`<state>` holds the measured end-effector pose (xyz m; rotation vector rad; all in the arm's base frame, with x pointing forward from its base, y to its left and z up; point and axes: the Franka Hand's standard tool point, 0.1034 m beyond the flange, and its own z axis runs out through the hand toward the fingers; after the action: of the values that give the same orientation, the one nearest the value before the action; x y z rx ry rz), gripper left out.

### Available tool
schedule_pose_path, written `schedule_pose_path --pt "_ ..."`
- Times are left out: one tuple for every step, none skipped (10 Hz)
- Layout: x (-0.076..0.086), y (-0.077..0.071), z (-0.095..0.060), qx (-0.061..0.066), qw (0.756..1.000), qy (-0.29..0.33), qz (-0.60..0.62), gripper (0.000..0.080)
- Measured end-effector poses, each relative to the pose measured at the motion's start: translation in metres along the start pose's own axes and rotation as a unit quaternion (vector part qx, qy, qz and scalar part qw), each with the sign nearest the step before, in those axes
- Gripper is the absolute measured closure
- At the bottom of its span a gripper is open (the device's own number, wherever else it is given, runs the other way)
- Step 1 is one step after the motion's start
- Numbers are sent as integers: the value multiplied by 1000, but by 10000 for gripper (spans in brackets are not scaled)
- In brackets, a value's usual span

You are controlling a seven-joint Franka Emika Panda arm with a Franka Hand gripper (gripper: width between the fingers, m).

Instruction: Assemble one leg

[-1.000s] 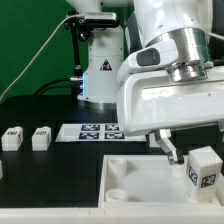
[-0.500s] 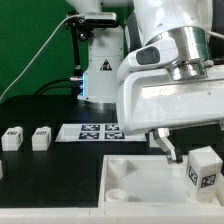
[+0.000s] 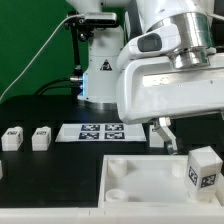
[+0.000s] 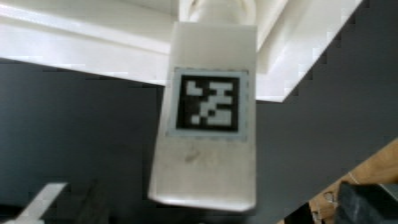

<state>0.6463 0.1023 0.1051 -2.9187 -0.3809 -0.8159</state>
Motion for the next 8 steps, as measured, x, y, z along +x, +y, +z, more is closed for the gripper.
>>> schedule_pose_path --pt "-3 3 2 5 1000 -30 2 151" --pt "-6 1 1 19 996 -89 10 151" --pt "-3 -1 -3 31 990 -136 14 151" --pt "-3 -2 -4 38 985 -167 20 151" --pt "-11 -7 -9 54 969 -240 36 151" --pt "-11 -10 -11 65 956 -283 39 151" --pt "-8 -12 -11 73 948 -306 40 151" --pt "-3 -10 -7 69 955 -287 41 151"
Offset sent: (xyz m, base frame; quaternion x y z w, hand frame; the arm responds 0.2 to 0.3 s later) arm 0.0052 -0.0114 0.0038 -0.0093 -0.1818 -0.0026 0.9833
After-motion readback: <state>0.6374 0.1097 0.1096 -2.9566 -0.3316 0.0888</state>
